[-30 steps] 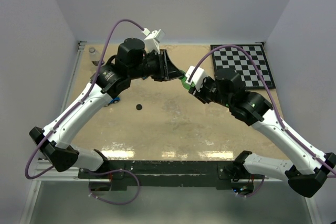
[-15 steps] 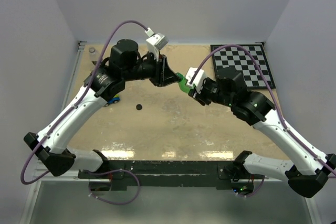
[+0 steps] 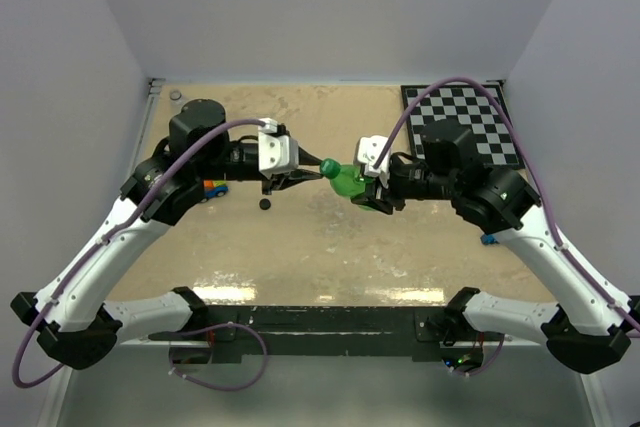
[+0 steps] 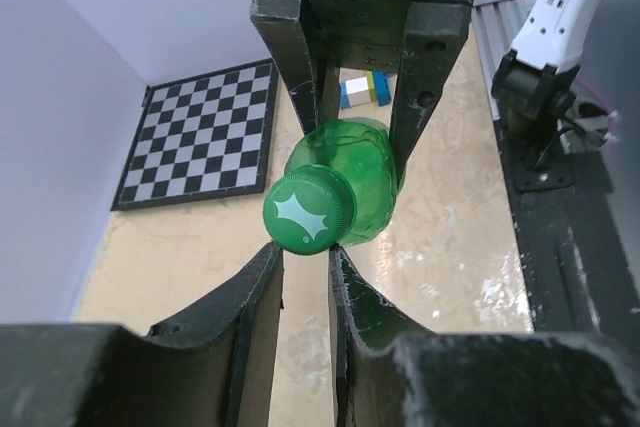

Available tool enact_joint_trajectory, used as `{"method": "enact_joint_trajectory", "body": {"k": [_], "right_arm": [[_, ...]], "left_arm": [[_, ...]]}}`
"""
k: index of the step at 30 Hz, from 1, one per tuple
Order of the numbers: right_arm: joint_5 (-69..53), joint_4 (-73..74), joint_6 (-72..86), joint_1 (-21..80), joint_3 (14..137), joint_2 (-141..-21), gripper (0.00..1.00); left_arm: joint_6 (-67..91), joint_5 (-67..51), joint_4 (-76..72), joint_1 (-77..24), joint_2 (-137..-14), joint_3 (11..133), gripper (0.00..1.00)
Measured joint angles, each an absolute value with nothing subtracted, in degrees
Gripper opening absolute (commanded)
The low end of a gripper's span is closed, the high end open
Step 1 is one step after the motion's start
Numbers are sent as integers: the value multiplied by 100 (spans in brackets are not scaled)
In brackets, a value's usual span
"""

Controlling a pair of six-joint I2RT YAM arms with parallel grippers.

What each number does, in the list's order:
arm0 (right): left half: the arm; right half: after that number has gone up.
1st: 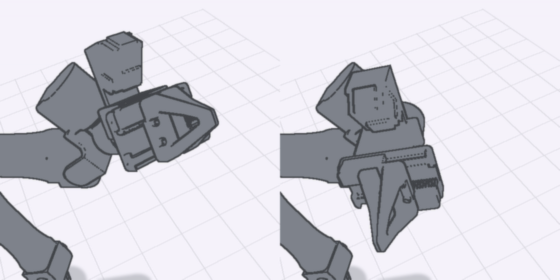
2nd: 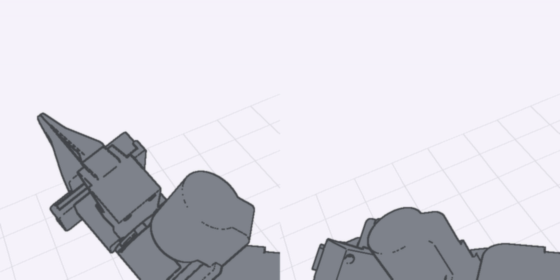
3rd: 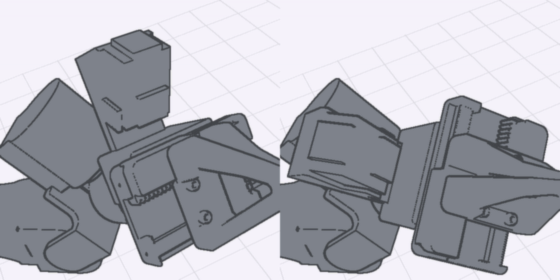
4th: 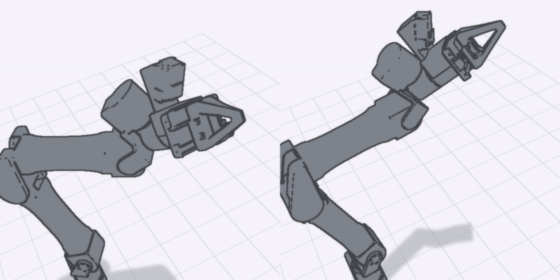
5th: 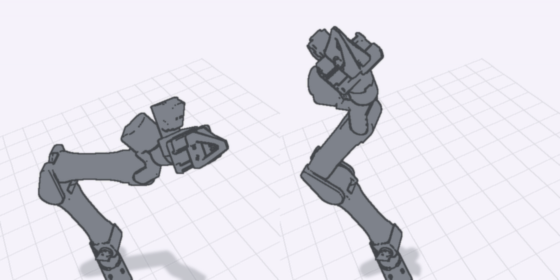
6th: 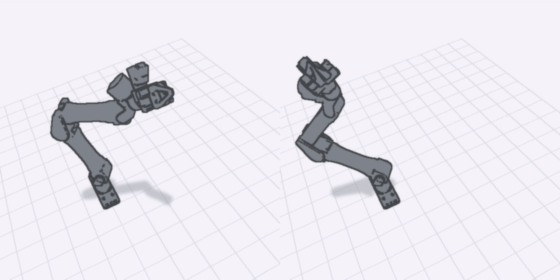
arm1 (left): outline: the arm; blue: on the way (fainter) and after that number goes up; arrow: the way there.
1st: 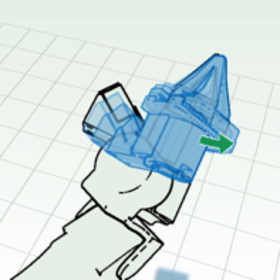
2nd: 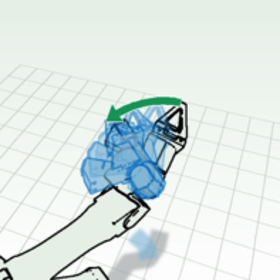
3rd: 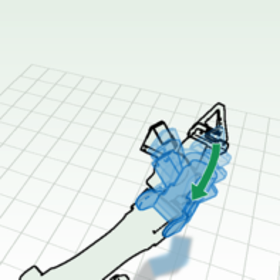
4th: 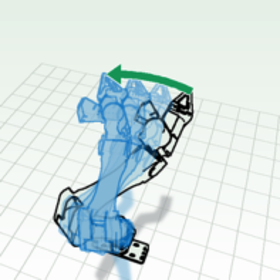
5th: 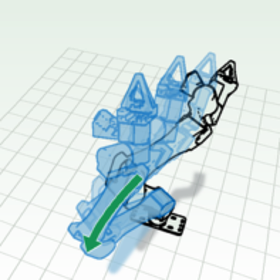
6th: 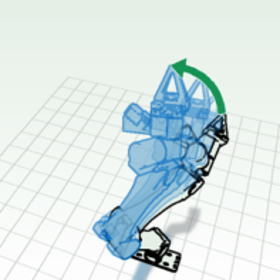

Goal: Screw on the bottle caps

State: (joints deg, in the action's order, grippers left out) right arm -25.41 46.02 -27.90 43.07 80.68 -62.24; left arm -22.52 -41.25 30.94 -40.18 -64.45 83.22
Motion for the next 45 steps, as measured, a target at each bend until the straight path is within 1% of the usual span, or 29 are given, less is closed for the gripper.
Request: {"method": "enact_joint_trajectory", "body": {"k": [1,2,3,4,5,7,9,11,14,21,25,30,32,34,36,38,39,40,41,42,43,44,45], "right_arm": [[-2550,4633,-2790,4305,8068,-6226,0],[-2543,4652,-2788,4305,8068,-6226,0],[-2523,4670,-2781,4305,8066,-6226,0],[-2504,4670,-2770,4303,8055,-6226,0],[-2504,4652,-2766,4305,8044,-6226,0],[-2504,4591,-2749,4313,7988,-6224,0],[-2499,4462,-2711,4333,7883,-6219,0],[-2473,4359,-2674,4344,7776,-6219,0],[-2414,4152,-2604,4344,7616,-6217,0],[-2303,3374,-2305,4344,7148,-6012,0],[-2305,2991,-2156,4344,6980,-5896,0],[-2305,2709,-2078,4344,6853,-5878,0],[-2303,2613,-2047,4344,6766,-5874,0],[-2303,2526,-2021,4344,6672,-5874,0],[-2311,2453,-1997,4344,6580,-5872,0],[-2322,2399,-1977,4357,6512,-5843,0],[-2294,2392,-1957,4362,6484,-5808,0],[-2274,2381,-1962,4359,6445,-5771,0],[-2248,2375,-1951,4357,6412,-5743,0],[-2206,2375,-1944,4355,6381,-5725,0],[-2193,2375,-1933,4351,6357,-5717,0],[-2182,2375,-1929,4348,6340,-5714,0],[-2171,2375,-1920,4344,6329,-5712,0]], "left_arm": [[-2383,-4141,3120,-4016,-6449,8320,1],[-2512,-4139,3135,-4016,-6451,8300,10],[-2639,-4134,3129,-4016,-6445,8259,23],[-2698,-4119,3120,-4018,-6438,8232,43],[-2749,-4071,3079,-4018,-6418,8173,56],[-2840,-3953,3028,-4021,-6372,8049,73],[-2827,-3839,2982,-4021,-6342,7946,82],[-2762,-3765,2917,-4021,-6307,7870,84],[-2517,-3741,2672,-4025,-6230,7721,84],[-1496,-4007,1483,-4025,-5977,7004,83],[-941,-4069,1013,-4025,-6042,6783,79],[-327,-4047,397,-4027,-6117,6654,78],[-56,-4047,75,-4027,-6123,6573,74],[174,-4045,-213,-4027,-6123,6490,60],[366,-4018,-368,-4027,-6134,6458,41],[491,-3911,-467,-4007,-6191,6458,28],[563,-3894,-523,-3986,-6233,6458,25],[648,-3903,-556,-3988,-6270,6460,26],[692,-3903,-589,-3988,-6307,6460,29],[716,-3907,-604,-3988,-6346,6460,28],[746,-3916,-611,-3988,-6368,6460,17],[779,-3909,-607,-3988,-6388,6460,0],[799,-3900,-607,-3988,-6403,6460,0]]}}
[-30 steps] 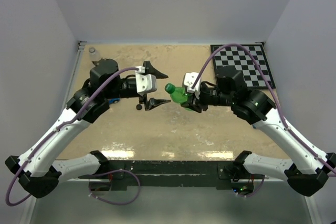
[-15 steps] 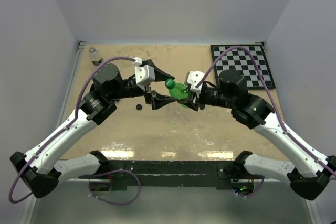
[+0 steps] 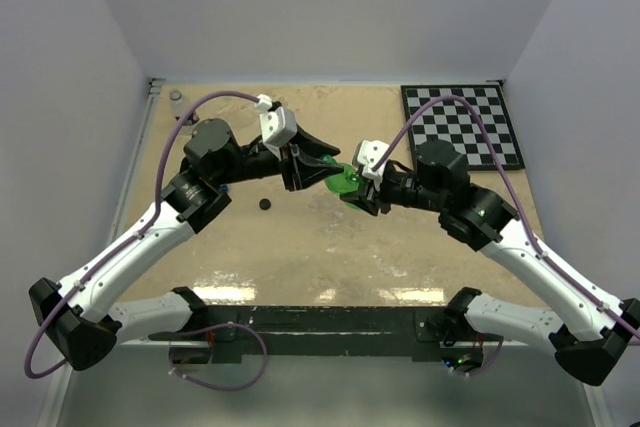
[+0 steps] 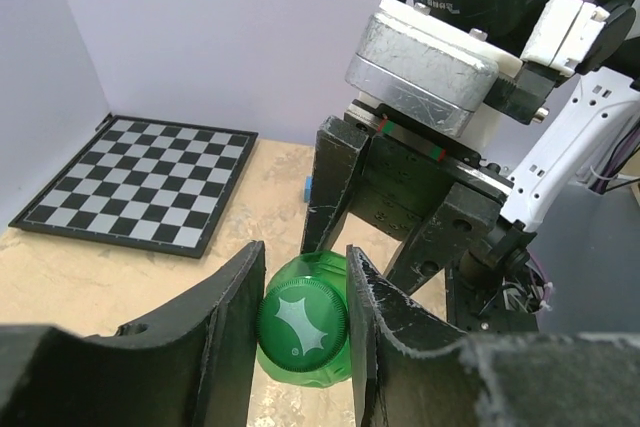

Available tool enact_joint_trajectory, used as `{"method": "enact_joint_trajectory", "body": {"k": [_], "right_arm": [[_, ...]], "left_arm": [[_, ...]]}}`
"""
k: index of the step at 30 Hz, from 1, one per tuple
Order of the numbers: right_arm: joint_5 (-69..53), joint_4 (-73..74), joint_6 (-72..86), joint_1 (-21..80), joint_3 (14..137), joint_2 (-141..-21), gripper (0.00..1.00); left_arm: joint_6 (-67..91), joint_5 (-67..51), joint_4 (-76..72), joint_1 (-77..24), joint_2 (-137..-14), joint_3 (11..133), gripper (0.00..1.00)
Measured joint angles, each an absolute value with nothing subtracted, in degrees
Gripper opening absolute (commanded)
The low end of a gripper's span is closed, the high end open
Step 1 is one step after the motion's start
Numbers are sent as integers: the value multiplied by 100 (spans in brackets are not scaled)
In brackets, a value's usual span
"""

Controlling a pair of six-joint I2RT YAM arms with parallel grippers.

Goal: Screw on the bottle caps

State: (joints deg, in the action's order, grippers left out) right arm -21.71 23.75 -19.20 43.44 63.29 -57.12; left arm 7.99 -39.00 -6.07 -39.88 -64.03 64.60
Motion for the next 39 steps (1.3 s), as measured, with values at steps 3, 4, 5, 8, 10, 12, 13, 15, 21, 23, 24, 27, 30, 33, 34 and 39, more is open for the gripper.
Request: {"method": "enact_joint_trajectory", "body": {"k": [3,4,5,8,10,12,13,15,21,23,24,27,30,33,34,39], "right_arm": [[-2141,2353,-1896,4344,6326,-5712,10],[-2126,2320,-1885,4344,6318,-5708,24],[-2091,2257,-1863,4344,6285,-5697,42],[-1984,2051,-1732,4348,6152,-5664,76],[-1796,1813,-1653,4348,6007,-5649,87],[-1546,1605,-1590,4348,5848,-5634,94],[-1483,1564,-1555,4348,5793,-5629,97],[-1238,1492,-1525,4348,5671,-5590,98],[-401,1439,-1295,4348,5391,-5177,98],[-60,1437,-1179,4348,5349,-4956,98],[134,1433,-1114,4348,5334,-4827,98],[580,1441,-976,4348,5321,-4545,98],[899,1527,-873,4348,5321,-4338,98],[1127,1697,-786,4348,5321,-4176,98],[1186,1756,-753,4348,5321,-4134,98],[1435,2069,-600,4348,5321,-3903,98]], "left_arm": [[891,-3848,-646,-3986,-6414,6460,0],[932,-3826,-672,-3988,-6416,6460,0],[958,-3809,-694,-3986,-6420,6460,0],[1046,-3675,-742,-3988,-6460,6460,0],[1044,-3492,-709,-4005,-6508,6460,0],[1007,-3229,-572,-4023,-6580,6482,0],[985,-3070,-473,-4029,-6635,6512,0],[915,-2768,-338,-4027,-6748,6576,0],[578,-1542,-119,-4027,-7282,6855,0],[467,-989,-202,-4027,-7550,6912,0],[403,-709,-266,-4027,-7710,6925,0],[276,102,-480,-4010,-8322,6997,0],[233,585,-720,-3924,-8897,7085,0],[257,921,-969,-3756,-9546,7264,0],[263,996,-1009,-3706,-9723,7347,0],[329,1251,-1284,-3470,-10610,7861,0]]}}
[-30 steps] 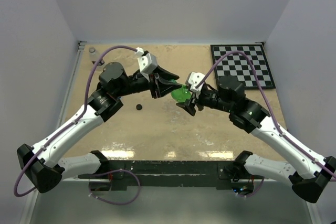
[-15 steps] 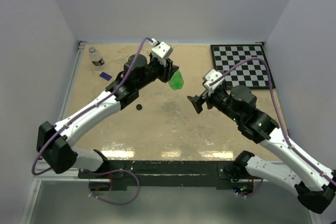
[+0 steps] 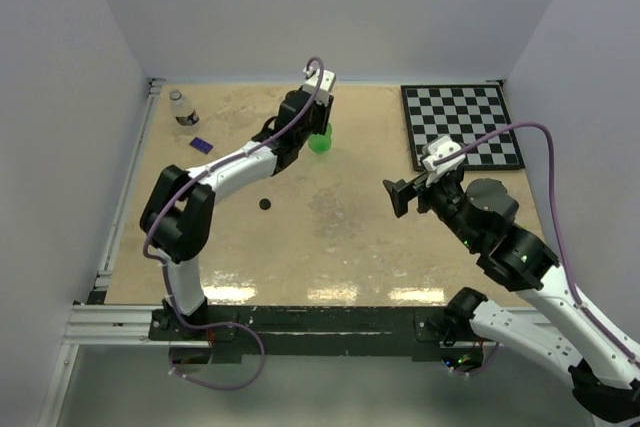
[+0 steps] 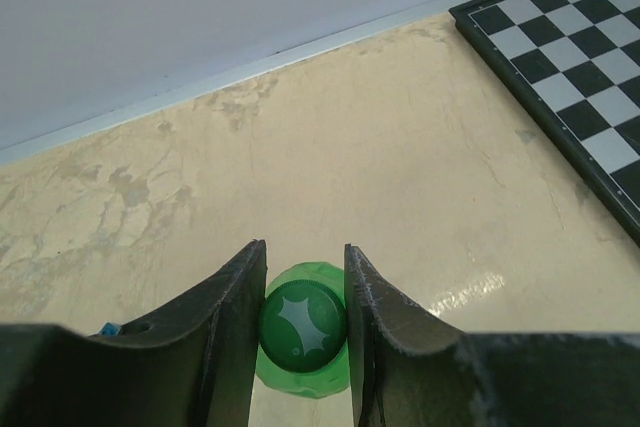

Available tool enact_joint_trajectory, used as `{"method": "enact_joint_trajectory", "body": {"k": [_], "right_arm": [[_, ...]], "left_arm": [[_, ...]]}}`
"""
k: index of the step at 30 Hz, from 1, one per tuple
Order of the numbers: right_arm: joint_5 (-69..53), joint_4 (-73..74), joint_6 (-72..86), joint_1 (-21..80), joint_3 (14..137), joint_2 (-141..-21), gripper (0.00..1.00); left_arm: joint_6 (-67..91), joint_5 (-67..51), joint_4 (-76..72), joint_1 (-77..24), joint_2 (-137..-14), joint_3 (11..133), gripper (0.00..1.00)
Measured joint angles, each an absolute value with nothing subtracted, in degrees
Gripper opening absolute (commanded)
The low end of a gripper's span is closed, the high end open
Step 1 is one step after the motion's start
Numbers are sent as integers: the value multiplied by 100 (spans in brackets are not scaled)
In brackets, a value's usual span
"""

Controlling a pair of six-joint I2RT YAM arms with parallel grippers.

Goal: Screw on the bottle caps

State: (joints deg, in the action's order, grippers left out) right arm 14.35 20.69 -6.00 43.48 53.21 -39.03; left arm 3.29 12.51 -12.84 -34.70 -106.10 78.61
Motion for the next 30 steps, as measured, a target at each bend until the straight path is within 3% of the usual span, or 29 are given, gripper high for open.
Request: {"method": "enact_joint_trajectory", "body": {"k": [11,16,30], "right_arm": [[1619,2362,-360,4348,5321,-3594,98],[1669,2451,-336,4348,5321,-3597,98],[1702,2493,-333,4348,5321,-3599,98]], "left_arm": [[397,1221,-1273,-3284,-11649,8656,0],[397,1210,-1186,-3269,-11806,8884,28],[381,1190,-858,-3269,-11808,8925,83]]}}
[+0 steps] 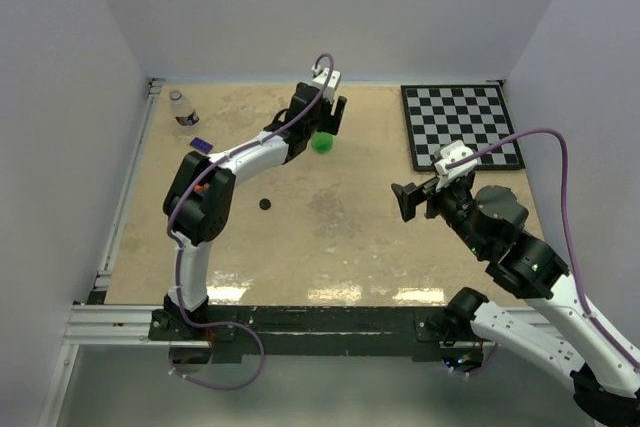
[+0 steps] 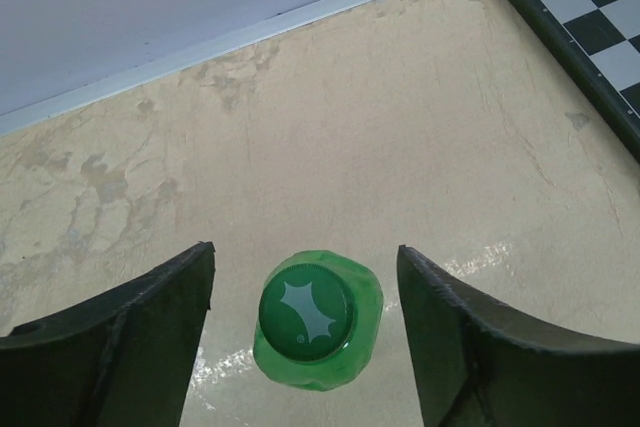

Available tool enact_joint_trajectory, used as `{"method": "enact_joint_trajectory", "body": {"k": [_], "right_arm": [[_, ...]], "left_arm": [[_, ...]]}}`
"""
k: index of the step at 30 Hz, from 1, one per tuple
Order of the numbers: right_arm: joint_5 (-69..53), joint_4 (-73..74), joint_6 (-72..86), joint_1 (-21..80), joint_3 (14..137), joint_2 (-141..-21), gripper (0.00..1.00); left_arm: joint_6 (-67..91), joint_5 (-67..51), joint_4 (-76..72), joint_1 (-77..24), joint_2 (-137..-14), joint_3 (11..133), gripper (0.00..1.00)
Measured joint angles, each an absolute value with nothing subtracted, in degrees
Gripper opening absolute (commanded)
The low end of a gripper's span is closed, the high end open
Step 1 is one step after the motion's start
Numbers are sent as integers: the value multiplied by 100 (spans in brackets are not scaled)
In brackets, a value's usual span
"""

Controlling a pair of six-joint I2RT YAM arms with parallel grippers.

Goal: Screw on the bottle caps

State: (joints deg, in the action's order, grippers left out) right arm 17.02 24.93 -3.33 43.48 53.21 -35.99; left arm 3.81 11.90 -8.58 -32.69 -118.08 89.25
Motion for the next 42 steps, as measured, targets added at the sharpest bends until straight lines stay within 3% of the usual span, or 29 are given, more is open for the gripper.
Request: {"method": "enact_joint_trajectory", "body": {"k": [6,15,24,32,38,42], "right_arm": [[1697,2493,-333,4348,5321,-3599,98],[1708,2410,-423,4348,5321,-3597,99],[1704,1979,-519,4348,5321,-3844,98],[1653,1822,-517,4348,5260,-4012,98],[1658,1839,-508,4348,5258,-4012,98],[1662,1844,-460,4348,5258,-4012,99]], "left_arm": [[375,1210,-731,-3262,-11804,8997,100],[539,1151,-47,-2825,-10951,9424,100],[814,1208,106,-996,-9413,9000,100],[1402,1087,-34,738,-9848,8066,99],[1439,1020,-235,976,-10661,8217,95],[1400,1061,-305,976,-11198,8632,85]]}}
